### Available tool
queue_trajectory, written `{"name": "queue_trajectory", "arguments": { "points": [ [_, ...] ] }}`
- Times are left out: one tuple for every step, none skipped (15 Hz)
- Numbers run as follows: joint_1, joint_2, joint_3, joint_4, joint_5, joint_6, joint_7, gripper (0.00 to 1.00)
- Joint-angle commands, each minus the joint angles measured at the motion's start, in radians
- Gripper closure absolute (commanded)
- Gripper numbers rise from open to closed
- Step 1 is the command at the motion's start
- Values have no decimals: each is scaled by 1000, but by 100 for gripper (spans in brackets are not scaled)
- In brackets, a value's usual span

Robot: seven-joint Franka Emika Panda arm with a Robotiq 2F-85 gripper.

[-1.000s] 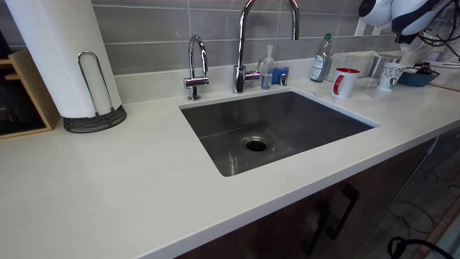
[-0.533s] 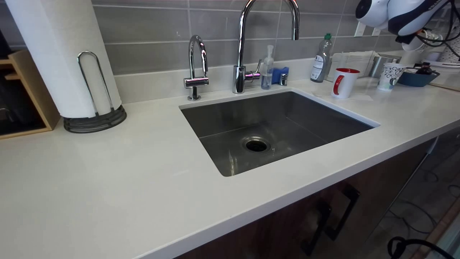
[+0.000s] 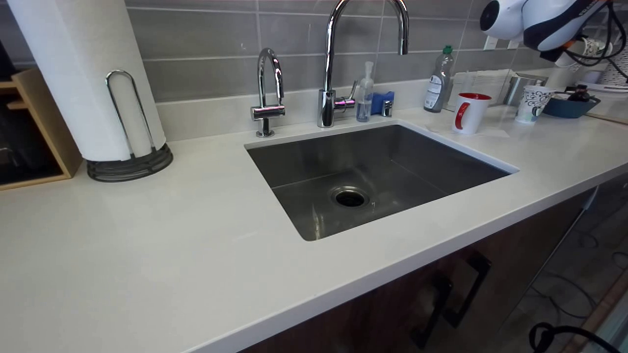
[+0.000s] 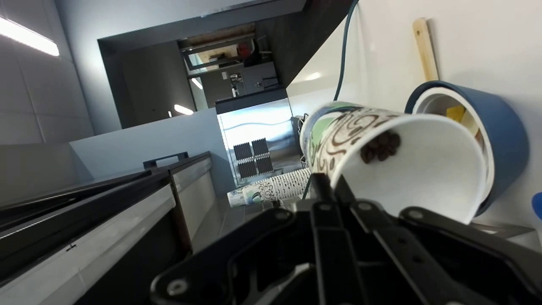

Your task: Pick the white paper cup on the left and pour its contents into the white paper cup on the right

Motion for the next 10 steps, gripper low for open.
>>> {"name": "queue_trajectory", "arguments": {
  "points": [
    [-2, 40, 16, 31, -47, -46, 55, 99],
    [-2, 47, 19, 37, -50, -50, 58, 99],
    [-1, 54, 22, 43, -53, -57, 67, 99],
    [-2, 61, 25, 49, -58, -58, 70, 99],
    [-3, 66, 26, 54, -67, -56, 79, 99],
    [-2, 75, 28, 61, -75, -63, 88, 99],
    [-3, 82, 30, 69, -80, -63, 90, 99],
    [-4, 90, 31, 76, -84, -65, 93, 99],
    [-3, 99, 32, 83, -91, -69, 100, 99],
    [-4, 105, 34, 87, -97, -67, 97, 99]
  ]
}}
